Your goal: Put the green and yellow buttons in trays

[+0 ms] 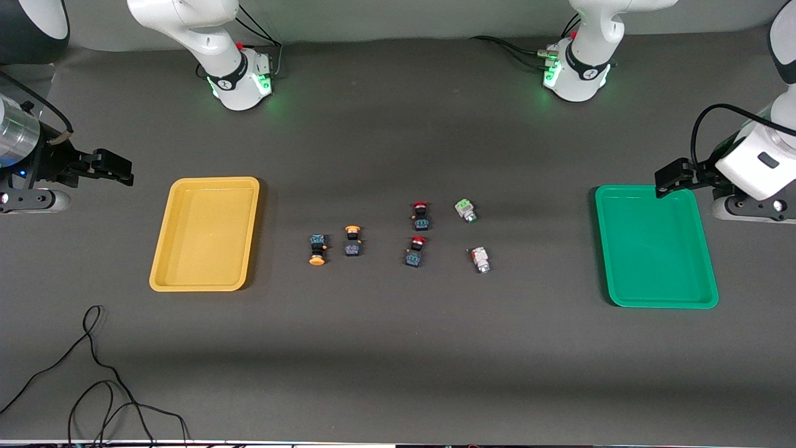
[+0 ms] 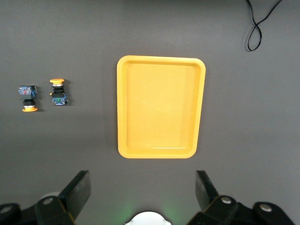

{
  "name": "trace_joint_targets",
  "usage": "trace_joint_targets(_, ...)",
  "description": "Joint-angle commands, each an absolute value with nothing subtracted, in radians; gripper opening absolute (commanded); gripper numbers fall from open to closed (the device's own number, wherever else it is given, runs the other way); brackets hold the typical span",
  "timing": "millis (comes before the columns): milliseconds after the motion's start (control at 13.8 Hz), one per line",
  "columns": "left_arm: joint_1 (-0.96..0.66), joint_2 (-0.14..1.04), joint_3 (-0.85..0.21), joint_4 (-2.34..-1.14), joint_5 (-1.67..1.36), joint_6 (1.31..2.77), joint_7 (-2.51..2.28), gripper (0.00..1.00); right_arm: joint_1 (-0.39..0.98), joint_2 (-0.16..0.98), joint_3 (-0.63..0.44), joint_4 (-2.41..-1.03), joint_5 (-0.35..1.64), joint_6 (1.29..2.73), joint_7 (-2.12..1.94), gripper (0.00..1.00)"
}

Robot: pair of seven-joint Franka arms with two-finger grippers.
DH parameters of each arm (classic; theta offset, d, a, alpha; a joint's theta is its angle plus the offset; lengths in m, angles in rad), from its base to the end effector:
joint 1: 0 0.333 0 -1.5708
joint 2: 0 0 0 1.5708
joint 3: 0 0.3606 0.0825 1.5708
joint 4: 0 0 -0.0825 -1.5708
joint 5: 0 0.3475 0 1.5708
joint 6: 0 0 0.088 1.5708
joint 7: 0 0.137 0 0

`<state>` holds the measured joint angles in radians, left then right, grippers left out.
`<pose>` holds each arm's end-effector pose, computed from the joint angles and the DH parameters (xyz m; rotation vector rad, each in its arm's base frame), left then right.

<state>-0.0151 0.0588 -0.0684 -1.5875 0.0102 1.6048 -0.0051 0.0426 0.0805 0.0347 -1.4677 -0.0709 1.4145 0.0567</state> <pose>0.5368 -0.0424 0.6037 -3.1305 0.1236 0.0643 0.5250 0.0292 0.6290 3.0586 0.0219 -0.1973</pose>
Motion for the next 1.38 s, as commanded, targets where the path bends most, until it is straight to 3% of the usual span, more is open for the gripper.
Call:
trace_joint_targets(0,-0.011,0.046,-0.069,-1.588,0.011,1.589,0.011,0.99,0.041,0.057,0.038,-1.496,-0.075,1.428,0.080,0.99)
trace_joint_targets(871,-0.012,0.045,-0.071,-1.592,0.009,1.582,-0.006,0.99,0.040,0.057,0.029,-1.496,-0.061,1.428,0.080,0.99)
trace_joint_targets(1306,-0.067,0.026,-0.086,-1.653,-0.006,1.603,-0.156,0.99,0.043,0.054,0.029,-1.486,0.012,1.424,0.110,1.00)
